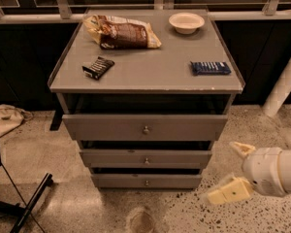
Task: Open middle drawer
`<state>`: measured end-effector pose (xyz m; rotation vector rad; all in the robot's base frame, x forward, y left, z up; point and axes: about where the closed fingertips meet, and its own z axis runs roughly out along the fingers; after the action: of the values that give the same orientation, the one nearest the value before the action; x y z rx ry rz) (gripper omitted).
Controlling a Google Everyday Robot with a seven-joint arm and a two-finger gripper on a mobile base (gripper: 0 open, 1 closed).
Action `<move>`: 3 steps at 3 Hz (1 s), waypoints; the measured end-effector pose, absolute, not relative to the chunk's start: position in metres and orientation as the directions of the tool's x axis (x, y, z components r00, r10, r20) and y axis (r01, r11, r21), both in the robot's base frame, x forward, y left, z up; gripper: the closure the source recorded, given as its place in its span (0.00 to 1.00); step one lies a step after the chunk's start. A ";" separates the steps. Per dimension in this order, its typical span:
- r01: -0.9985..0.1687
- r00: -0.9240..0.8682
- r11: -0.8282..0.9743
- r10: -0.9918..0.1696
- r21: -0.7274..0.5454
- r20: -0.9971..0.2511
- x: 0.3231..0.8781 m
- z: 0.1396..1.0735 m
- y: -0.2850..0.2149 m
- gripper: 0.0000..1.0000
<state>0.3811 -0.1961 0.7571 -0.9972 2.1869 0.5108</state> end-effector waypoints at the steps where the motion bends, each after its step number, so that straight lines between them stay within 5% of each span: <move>1: -0.727 -0.504 0.672 -0.382 0.141 -0.774 0.408 0.736 -0.193 0.17; 3: -0.724 -0.507 0.675 -0.381 0.143 -0.773 0.408 0.736 -0.193 0.64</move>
Offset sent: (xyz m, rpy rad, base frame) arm 0.0260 0.0043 -0.0194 0.1186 -0.0200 -0.0659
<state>0.4077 -0.1935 0.7360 -0.8470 2.1457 0.5943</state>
